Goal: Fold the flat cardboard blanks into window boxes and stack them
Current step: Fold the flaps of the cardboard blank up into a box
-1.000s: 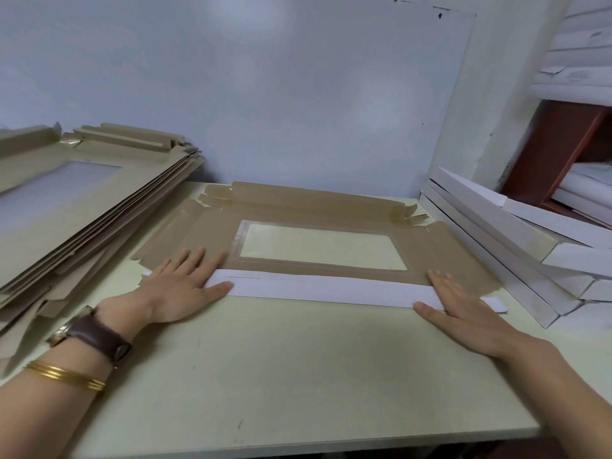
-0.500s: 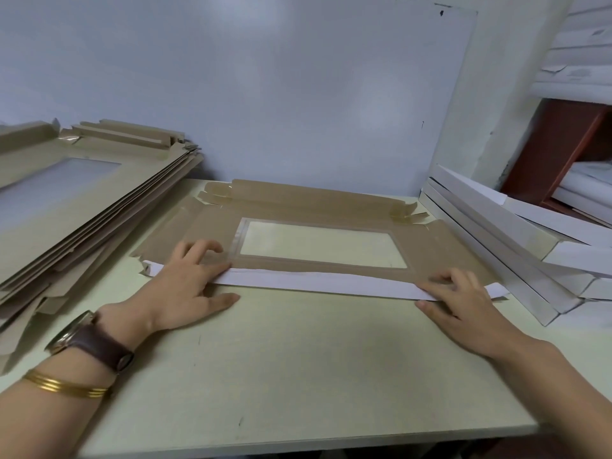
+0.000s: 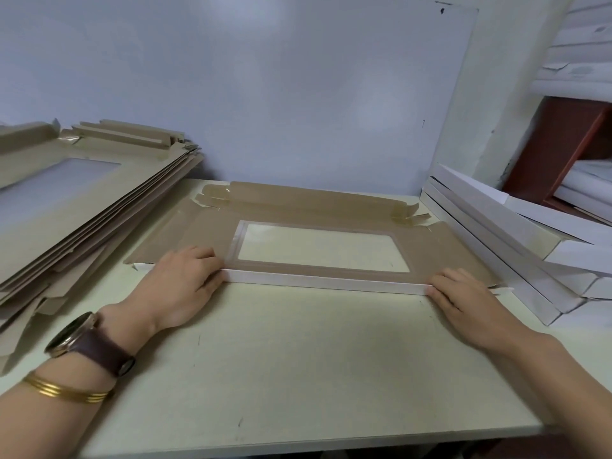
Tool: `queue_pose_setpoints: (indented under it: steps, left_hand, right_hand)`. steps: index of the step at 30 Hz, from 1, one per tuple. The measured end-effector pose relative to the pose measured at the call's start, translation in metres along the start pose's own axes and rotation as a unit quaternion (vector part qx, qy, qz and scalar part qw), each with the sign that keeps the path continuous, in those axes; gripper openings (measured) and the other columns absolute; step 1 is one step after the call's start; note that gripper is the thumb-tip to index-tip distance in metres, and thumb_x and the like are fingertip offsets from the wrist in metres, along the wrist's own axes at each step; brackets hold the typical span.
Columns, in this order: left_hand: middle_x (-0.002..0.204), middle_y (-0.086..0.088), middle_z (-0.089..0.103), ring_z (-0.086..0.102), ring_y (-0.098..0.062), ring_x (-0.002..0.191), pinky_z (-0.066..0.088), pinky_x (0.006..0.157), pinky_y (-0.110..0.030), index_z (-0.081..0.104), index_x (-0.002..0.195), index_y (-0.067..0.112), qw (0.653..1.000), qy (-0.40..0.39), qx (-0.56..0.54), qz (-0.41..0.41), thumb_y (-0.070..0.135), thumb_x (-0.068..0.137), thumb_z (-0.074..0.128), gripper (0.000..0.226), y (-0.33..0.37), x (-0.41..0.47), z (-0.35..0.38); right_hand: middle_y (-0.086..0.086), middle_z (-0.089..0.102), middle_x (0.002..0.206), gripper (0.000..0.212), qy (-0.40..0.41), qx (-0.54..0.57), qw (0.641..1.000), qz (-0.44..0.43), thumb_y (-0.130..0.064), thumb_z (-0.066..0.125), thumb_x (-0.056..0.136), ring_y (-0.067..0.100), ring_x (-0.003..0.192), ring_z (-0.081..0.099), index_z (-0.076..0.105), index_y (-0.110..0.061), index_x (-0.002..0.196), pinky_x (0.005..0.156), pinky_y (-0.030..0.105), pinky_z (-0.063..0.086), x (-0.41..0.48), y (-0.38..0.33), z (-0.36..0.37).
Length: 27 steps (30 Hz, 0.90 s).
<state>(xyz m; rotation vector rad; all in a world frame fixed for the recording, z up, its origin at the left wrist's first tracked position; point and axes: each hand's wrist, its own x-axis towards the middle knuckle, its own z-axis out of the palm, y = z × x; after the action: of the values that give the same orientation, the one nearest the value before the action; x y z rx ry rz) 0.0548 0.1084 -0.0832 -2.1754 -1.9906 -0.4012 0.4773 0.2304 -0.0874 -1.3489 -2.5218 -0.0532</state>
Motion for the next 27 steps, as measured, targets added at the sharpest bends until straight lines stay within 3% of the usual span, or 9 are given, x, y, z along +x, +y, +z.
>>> queue_pose_setpoints:
  steps: [3, 8, 15, 20, 27]
  left_hand:
    - [0.078, 0.006, 0.048, 0.052, -0.024, 0.083, 0.036, 0.072, -0.035, 0.048, 0.080, 0.018, 1.000, 0.013, 0.016, -0.012, 0.037, 0.093, 0.022, 0.035, -0.001, 0.001, 0.003]
    - [0.075, 0.009, 0.045, 0.041, -0.020, 0.073, 0.024, 0.073, -0.031, 0.039, 0.083, 0.021, 0.999, 0.010, 0.020, -0.046, 0.029, 0.101, 0.029, 0.022, -0.003, 0.008, 0.011]
    - [0.082, 0.007, 0.048, 0.048, -0.020, 0.079, 0.031, 0.076, -0.033, 0.046, 0.091, 0.026, 0.998, 0.001, -0.013, -0.067, 0.025, 0.101, 0.026, 0.021, -0.002, 0.020, 0.013]
    - [0.071, 0.007, 0.045, 0.044, -0.022, 0.074, 0.028, 0.072, -0.033, 0.033, 0.075, 0.022, 0.997, -0.016, -0.011, -0.080, 0.024, 0.102, 0.027, 0.028, -0.003, 0.024, 0.015]
    - [0.074, 0.008, 0.048, 0.048, -0.022, 0.081, 0.032, 0.084, -0.034, 0.035, 0.078, 0.021, 0.995, -0.043, -0.012, -0.089, 0.027, 0.103, 0.025, 0.028, -0.003, 0.025, 0.016]
  right_hand:
    - [-0.008, 0.044, 0.077, 0.031, -0.018, 0.001, 0.999, 0.028, -0.027, 0.034, 0.103, 0.008, 0.079, 0.037, 0.034, -0.027, 0.071, 0.072, 0.034, 0.026, 0.003, -0.004, -0.004]
    - [-0.004, 0.053, 0.080, 0.023, -0.023, 0.000, 0.998, 0.054, -0.023, 0.030, 0.101, 0.013, 0.080, 0.045, 0.039, -0.022, 0.081, 0.077, 0.036, 0.024, 0.013, -0.006, -0.002]
    - [-0.007, 0.043, 0.076, 0.031, -0.010, -0.017, 0.996, 0.087, -0.021, 0.032, 0.098, 0.012, 0.077, 0.039, 0.029, -0.034, 0.070, 0.072, 0.036, 0.022, 0.027, -0.012, 0.008]
    - [-0.006, 0.043, 0.075, 0.031, -0.025, -0.041, 0.994, 0.100, -0.020, 0.029, 0.098, 0.017, 0.078, 0.042, 0.026, -0.031, 0.069, 0.072, 0.036, 0.022, 0.031, -0.014, 0.012]
    - [-0.006, 0.044, 0.068, 0.036, -0.039, -0.021, 0.996, 0.083, -0.040, 0.030, 0.100, 0.006, 0.071, 0.043, 0.032, -0.025, 0.067, 0.072, 0.036, 0.023, 0.033, -0.016, 0.008]
